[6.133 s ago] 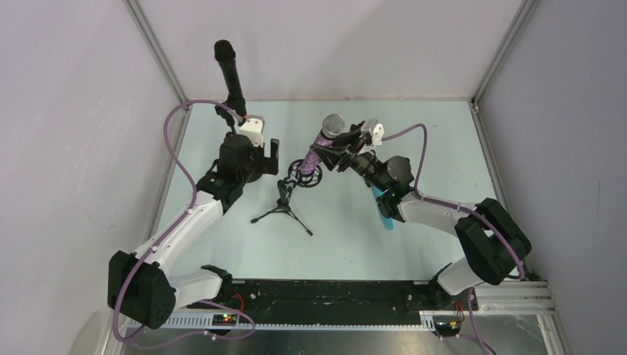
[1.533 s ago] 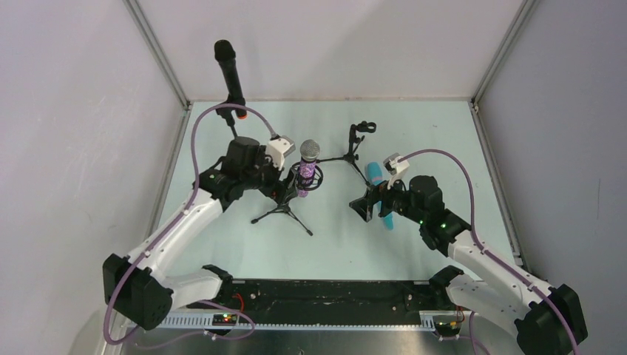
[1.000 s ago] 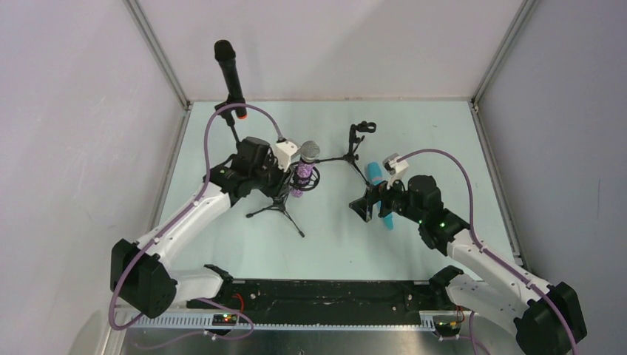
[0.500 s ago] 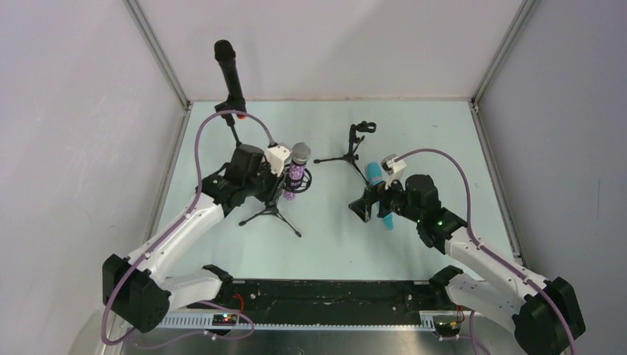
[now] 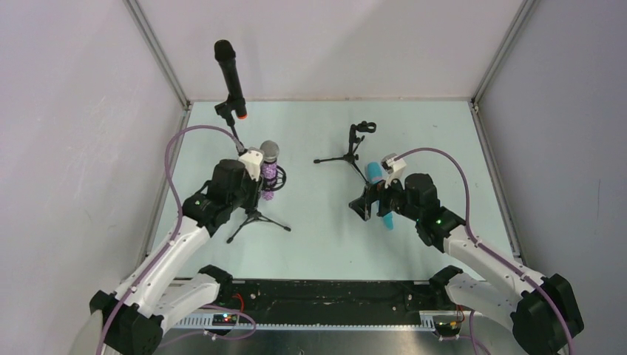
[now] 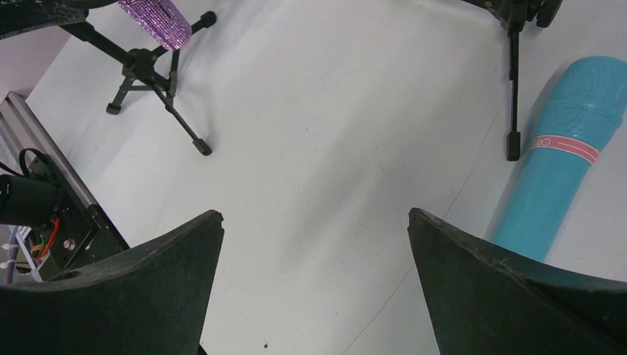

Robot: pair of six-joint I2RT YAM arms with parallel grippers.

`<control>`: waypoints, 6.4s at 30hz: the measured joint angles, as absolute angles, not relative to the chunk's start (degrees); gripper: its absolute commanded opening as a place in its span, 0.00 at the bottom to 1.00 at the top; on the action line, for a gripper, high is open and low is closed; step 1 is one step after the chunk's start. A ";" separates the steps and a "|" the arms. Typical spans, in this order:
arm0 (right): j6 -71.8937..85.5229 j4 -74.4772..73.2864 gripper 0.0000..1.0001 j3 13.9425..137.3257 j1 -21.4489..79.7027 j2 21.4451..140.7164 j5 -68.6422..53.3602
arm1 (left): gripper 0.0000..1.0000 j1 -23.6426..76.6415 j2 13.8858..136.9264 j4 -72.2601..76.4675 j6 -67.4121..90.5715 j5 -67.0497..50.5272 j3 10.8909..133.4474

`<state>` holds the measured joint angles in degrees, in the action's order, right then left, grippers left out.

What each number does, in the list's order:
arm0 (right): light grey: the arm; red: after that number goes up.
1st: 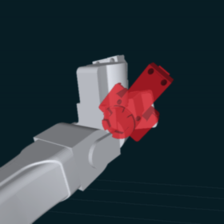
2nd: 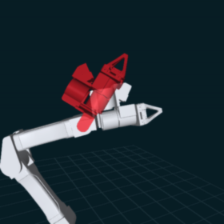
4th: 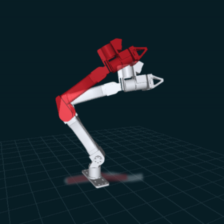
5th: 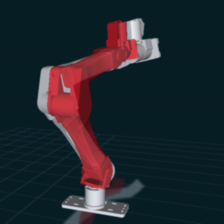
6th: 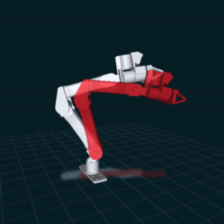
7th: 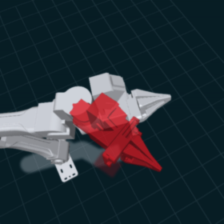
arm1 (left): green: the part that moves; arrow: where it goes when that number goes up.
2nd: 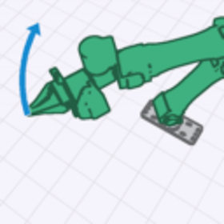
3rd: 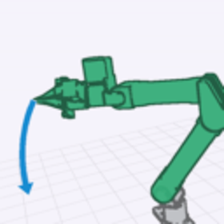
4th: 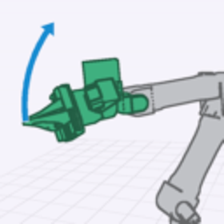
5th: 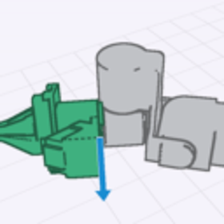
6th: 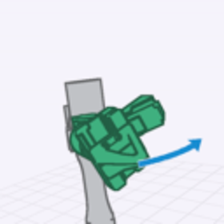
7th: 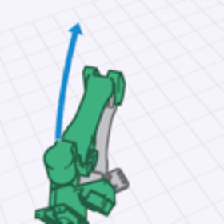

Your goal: Attach the microphones to the stand

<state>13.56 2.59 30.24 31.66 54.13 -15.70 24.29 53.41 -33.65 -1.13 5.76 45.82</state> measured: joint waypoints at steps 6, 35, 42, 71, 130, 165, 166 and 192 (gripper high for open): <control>14.39 3.25 0.99 30.24 30.85 54.48 -15.66 | 0.03 22.22 52.86 -33.50 1.87 10.79 45.32; 15.03 4.27 0.99 30.24 29.19 54.46 -15.77 | 1.00 21.08 43.48 -28.51 -0.08 16.88 60.16; 15.75 4.97 0.99 30.22 28.82 54.43 -15.90 | 1.00 21.15 50.50 -20.71 1.98 0.16 72.34; 33.50 -2.00 0.99 43.35 14.96 65.04 -21.08 | 1.00 36.05 79.02 1.26 7.90 -14.61 65.21; 66.43 33.50 0.00 62.15 10.24 103.18 -31.16 | 1.00 34.65 71.94 -0.34 -0.10 -13.06 67.24; 52.71 8.69 0.00 62.17 15.46 94.13 -54.59 | 1.00 35.14 71.94 -0.40 -1.50 -12.16 67.22; 52.34 7.97 0.00 62.17 15.73 93.67 -54.19 | 0.99 35.14 71.94 -0.40 -1.54 -12.14 67.22; 65.52 24.21 0.01 47.99 23.68 86.30 -37.41 | 1.00 35.46 71.77 -0.58 -2.04 -11.94 66.32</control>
<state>65.52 24.21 47.99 23.68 86.30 -37.41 35.46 71.77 -0.58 -2.04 -11.94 66.32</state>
